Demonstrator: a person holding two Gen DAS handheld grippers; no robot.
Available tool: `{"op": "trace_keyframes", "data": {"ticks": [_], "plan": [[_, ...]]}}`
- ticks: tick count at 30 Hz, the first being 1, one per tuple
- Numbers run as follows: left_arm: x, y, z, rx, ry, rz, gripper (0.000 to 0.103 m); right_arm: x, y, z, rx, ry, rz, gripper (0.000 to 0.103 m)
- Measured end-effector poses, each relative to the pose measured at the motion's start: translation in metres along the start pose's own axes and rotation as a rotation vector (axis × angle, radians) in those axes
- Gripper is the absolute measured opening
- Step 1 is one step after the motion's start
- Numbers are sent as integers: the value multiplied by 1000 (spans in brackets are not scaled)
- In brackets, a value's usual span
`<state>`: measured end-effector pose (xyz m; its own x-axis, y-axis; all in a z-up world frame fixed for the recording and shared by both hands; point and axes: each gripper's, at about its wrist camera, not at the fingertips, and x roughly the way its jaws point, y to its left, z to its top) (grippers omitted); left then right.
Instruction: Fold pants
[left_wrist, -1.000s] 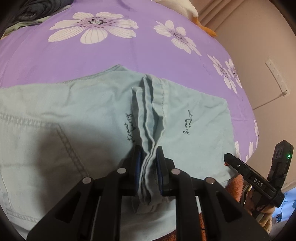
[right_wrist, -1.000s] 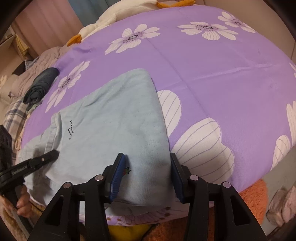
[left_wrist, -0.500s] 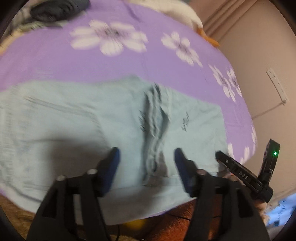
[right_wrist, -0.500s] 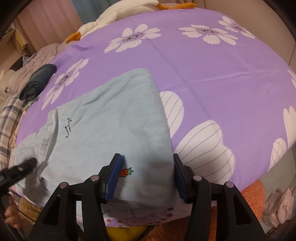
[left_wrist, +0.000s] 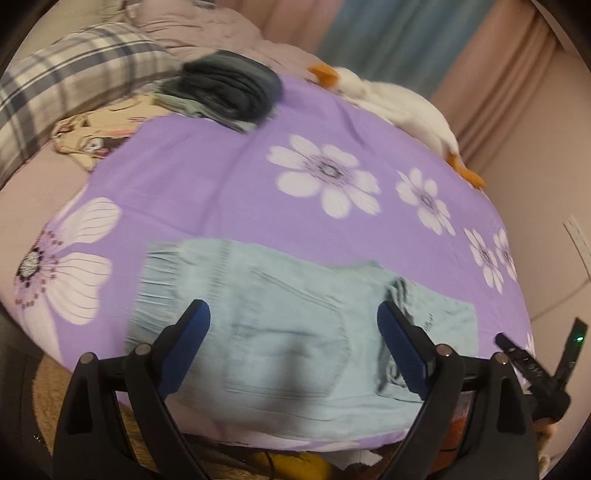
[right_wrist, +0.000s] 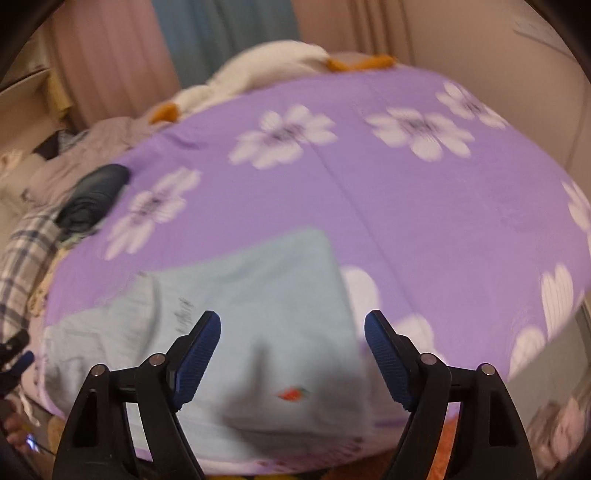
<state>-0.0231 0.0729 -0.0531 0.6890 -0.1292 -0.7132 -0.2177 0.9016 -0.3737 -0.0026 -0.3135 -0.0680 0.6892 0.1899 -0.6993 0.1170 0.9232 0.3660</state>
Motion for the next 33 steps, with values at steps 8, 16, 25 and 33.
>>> {"op": "trace_keyframes", "data": {"ticks": [8,16,25,33], "plan": [[-6,30,0,-62,-12,61,93,-13,55,27,-122,-88,101,80],[8,65,-7,-140,43,98,96,14,65,3,-115,-6,132,81],[21,92,-12,-211,86,130,96,18,66,-6,-110,19,111,81],[36,105,-21,-310,169,-66,93,25,67,-11,-102,61,147,81]]}}
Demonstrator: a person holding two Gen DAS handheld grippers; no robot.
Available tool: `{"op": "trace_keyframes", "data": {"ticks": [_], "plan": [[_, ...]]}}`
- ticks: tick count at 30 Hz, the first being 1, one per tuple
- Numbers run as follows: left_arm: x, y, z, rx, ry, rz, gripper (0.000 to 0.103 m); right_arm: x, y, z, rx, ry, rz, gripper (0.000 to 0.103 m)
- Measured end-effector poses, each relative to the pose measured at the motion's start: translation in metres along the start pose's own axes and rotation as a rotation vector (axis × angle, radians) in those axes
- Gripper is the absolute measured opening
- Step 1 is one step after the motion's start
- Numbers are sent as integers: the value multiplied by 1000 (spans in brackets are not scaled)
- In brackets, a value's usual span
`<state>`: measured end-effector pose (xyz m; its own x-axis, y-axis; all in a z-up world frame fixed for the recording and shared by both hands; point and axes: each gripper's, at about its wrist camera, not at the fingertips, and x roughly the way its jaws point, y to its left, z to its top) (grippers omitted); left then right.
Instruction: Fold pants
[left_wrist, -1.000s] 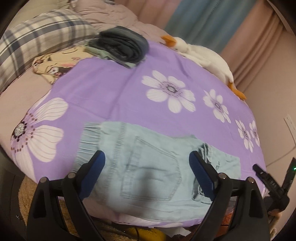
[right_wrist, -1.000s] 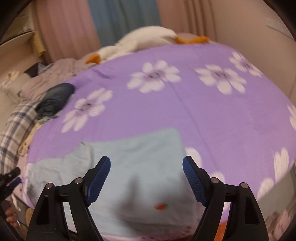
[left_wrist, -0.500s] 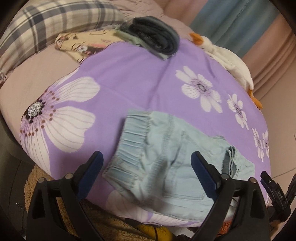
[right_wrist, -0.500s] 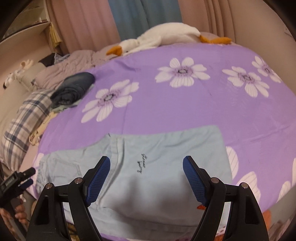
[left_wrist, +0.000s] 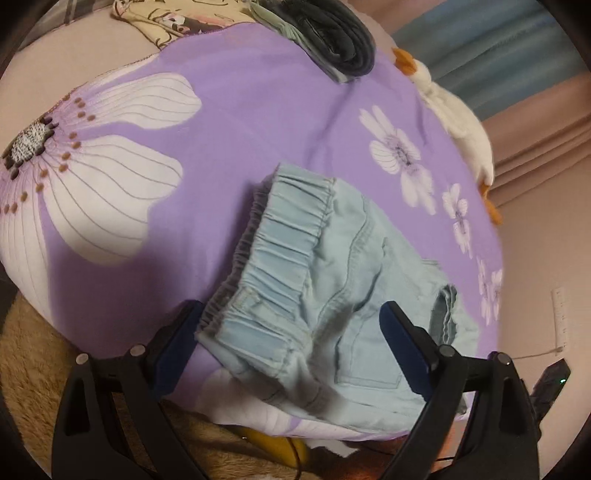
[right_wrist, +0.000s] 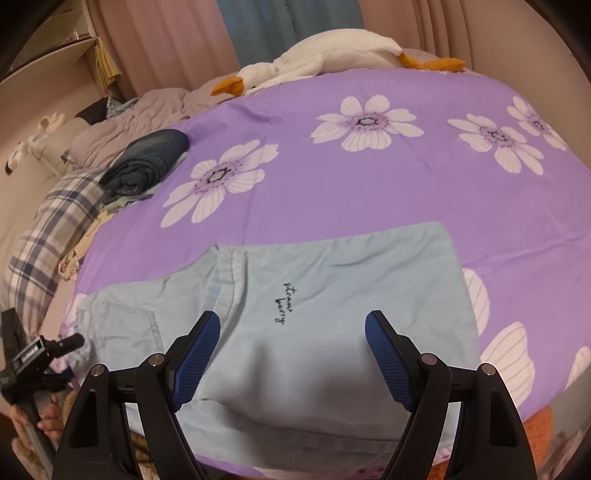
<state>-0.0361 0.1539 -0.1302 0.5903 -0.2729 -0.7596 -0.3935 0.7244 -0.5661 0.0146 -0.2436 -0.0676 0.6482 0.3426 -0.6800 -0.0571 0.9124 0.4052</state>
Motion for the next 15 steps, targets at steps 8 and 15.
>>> {"op": "trace_keyframes", "data": {"ticks": [8,15], "plan": [[-2,12,4,-59,55,-77,80,2,2,-1,1,1,16,81],[-4,20,3,-128,51,-115,71,7,5,-2,2,18,41,81]]}}
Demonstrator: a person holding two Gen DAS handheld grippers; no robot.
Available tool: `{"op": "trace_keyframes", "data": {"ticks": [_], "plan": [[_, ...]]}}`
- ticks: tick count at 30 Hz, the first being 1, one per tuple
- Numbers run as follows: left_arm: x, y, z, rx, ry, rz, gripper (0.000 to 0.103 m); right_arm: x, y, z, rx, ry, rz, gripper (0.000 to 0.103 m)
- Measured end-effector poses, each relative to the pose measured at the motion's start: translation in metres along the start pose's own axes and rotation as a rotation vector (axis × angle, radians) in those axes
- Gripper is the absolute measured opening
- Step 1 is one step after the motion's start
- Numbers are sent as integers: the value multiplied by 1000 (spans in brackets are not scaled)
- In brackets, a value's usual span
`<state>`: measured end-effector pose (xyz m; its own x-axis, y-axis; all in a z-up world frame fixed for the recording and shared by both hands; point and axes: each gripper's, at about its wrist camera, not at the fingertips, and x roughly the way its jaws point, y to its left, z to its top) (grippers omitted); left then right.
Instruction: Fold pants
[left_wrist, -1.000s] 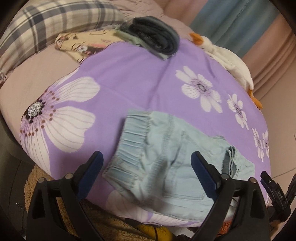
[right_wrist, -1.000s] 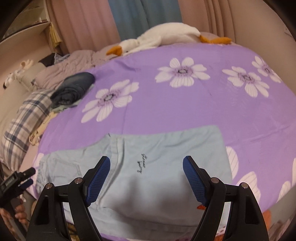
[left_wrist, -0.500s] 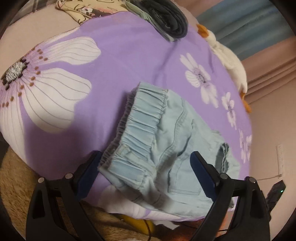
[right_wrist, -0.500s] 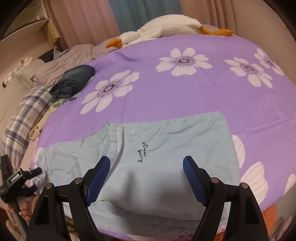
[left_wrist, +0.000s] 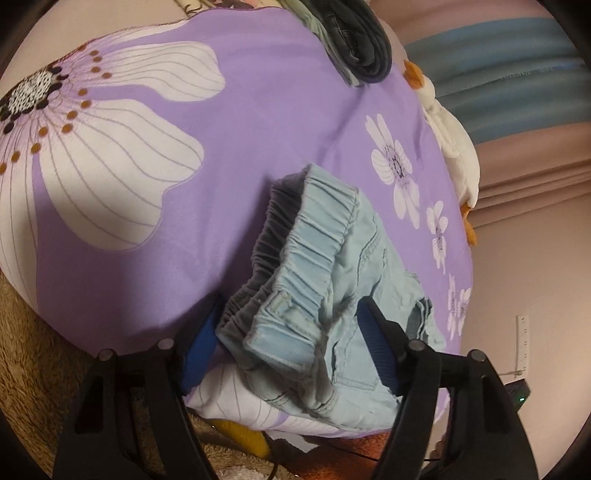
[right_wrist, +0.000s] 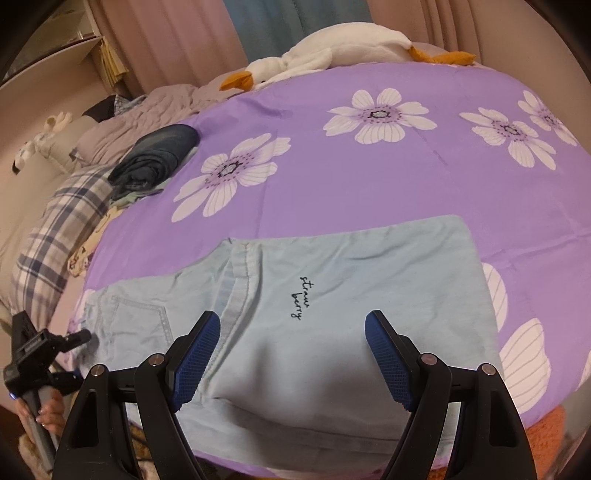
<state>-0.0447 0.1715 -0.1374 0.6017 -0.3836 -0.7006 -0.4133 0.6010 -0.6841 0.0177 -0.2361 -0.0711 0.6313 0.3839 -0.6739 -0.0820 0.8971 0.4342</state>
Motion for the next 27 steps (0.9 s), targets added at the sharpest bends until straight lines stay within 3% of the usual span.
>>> {"op": "trace_keyframes", "data": {"ticks": [3,8,10,12,18,27], "plan": [[3,-8,-4,40,-27,35,70,2,2,0,3,9,6,81],[7,-16,-4,98,-25,113,56,4,2,-3,4,19,13,81],[9,-11,-3,60,-25,60,46,4,2,-3,7,20,18,81],[12,-11,-4,37,-11,33,43,4,1,-2,14,18,26,81],[-6,-41,-7,90,-36,12,39,2,-2,-3,25,19,33,81],[-22,-84,-20,206,-120,65,38,-7,-15,-2,62,-5,34,81]]}}
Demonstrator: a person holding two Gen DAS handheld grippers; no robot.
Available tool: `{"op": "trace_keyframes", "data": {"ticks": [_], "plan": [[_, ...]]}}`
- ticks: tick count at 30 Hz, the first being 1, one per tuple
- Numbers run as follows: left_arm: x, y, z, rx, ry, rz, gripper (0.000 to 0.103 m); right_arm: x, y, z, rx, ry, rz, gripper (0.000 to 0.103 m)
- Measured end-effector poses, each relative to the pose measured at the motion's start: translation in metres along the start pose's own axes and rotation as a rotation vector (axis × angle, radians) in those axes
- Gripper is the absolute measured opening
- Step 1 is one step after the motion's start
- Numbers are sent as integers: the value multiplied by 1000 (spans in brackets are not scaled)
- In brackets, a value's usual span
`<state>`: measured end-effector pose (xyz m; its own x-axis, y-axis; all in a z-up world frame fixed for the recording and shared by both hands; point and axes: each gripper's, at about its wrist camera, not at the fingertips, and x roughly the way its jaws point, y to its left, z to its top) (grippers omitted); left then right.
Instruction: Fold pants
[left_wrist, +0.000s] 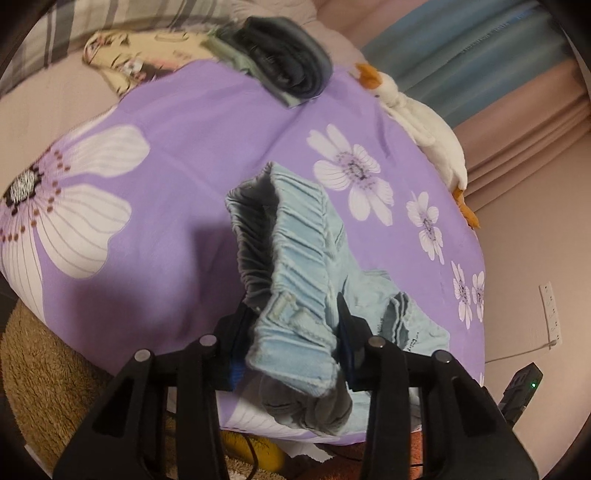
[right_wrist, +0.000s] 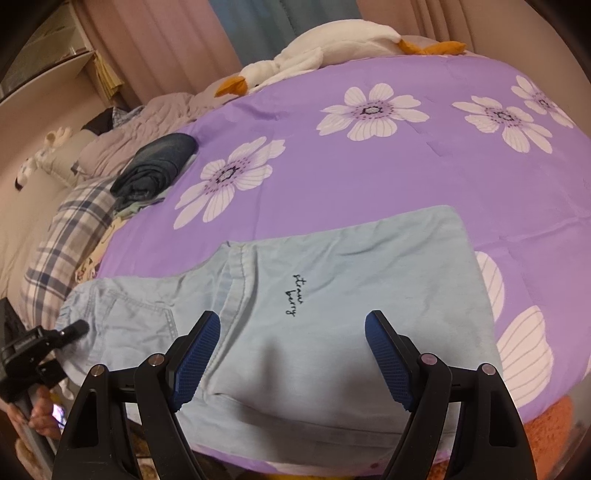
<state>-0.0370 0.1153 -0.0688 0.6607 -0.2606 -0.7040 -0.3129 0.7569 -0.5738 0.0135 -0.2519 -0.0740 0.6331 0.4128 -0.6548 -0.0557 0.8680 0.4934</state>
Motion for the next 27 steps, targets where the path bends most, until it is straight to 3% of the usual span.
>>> {"op": "trace_keyframes", "data": {"ticks": [11,27], "plan": [[-7,-54,-6,152,-43,-30,37,-6,-13,-2,39,-11,13,81],[2,-118,-16,321,-17,-94,36,-19,-39,-1,96,-35,-4,81]]}}
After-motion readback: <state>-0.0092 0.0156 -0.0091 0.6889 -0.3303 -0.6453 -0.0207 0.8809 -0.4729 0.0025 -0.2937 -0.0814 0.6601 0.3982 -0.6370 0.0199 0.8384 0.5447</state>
